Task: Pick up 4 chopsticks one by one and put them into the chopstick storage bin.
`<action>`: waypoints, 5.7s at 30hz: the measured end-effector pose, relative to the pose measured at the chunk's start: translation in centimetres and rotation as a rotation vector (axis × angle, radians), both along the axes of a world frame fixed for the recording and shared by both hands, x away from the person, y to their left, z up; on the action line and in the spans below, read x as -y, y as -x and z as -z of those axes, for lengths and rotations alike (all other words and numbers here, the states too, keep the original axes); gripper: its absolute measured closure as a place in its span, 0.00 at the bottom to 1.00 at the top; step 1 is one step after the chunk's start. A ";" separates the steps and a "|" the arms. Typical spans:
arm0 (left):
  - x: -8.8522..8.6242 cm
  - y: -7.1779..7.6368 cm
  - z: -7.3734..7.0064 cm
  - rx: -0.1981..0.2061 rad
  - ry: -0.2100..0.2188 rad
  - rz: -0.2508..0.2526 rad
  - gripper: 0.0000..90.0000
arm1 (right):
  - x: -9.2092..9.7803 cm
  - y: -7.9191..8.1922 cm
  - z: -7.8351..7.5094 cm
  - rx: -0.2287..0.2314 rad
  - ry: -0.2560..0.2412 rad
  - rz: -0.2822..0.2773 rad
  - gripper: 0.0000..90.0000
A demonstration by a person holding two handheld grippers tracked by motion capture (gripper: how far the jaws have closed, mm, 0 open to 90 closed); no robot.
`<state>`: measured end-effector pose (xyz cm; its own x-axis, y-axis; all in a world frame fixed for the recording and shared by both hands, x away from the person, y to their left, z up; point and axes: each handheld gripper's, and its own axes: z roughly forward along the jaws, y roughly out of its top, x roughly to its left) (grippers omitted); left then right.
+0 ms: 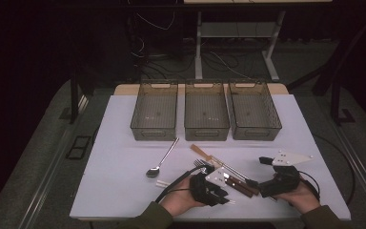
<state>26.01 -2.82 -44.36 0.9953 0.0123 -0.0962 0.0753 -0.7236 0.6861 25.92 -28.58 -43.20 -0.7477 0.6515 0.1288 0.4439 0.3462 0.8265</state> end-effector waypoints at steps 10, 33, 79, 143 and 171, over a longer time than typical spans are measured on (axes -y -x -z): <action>2.2 0.3 0.2 0.023 -0.012 0.034 0.83 | 0.1 0.0 -0.1 0.003 -0.003 -0.003 0.01; 1.1 -1.0 0.2 0.040 -0.017 -0.052 0.91 | 0.1 0.0 -0.1 0.003 -0.002 0.000 0.01; -9.4 -2.4 -2.6 -0.005 0.141 -0.338 0.46 | -0.6 -0.4 0.5 -0.029 -0.021 -0.006 0.01; -15.2 0.1 -0.3 -0.050 0.027 -0.346 0.88 | 0.0 -0.1 0.5 -0.024 -0.014 0.011 0.01; -14.9 -0.2 0.3 0.022 -0.007 -0.346 0.88 | 0.0 -0.2 0.5 -0.024 -0.014 0.014 0.01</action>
<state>26.16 12.10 -44.65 0.9339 0.3499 -0.0734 0.3021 -0.6626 0.6853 26.08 -28.62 -43.66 -0.7352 0.6597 0.1559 0.4682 0.3279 0.8205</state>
